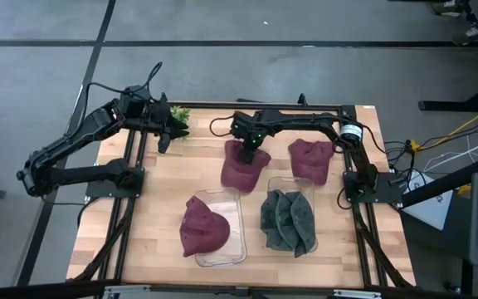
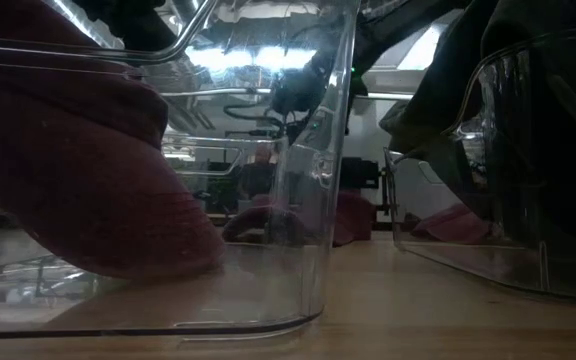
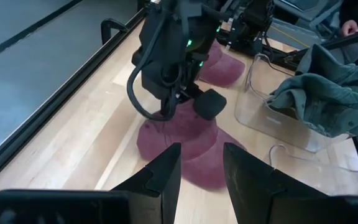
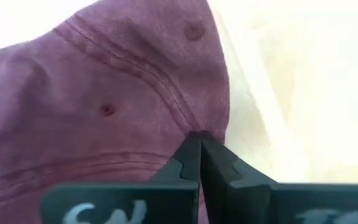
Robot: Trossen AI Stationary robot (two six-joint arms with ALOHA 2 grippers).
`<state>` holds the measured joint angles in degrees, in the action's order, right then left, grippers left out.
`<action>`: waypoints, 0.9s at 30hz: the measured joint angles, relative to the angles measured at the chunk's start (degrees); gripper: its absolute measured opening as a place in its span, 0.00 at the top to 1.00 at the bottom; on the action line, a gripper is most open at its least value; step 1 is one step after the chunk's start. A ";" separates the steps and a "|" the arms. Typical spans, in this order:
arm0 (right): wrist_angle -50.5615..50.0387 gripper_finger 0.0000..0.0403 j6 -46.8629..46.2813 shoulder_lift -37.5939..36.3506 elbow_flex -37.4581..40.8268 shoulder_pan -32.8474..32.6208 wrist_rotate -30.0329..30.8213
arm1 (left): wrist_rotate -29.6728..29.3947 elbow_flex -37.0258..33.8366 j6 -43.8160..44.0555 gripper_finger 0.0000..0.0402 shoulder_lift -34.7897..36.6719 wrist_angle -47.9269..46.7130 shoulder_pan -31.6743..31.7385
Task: Pick & Place hat
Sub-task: Put the left pink cap into the left transparent bin
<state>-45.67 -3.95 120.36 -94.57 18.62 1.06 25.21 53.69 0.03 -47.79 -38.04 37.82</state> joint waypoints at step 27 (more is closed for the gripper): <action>-16.97 1.00 3.85 -0.26 -16.57 -3.90 6.94 | -0.01 0.00 -0.22 0.72 0.00 -0.83 0.00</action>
<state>-62.64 -0.11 120.09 -111.14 14.72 8.00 25.21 53.69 -0.19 -47.79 -38.87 37.82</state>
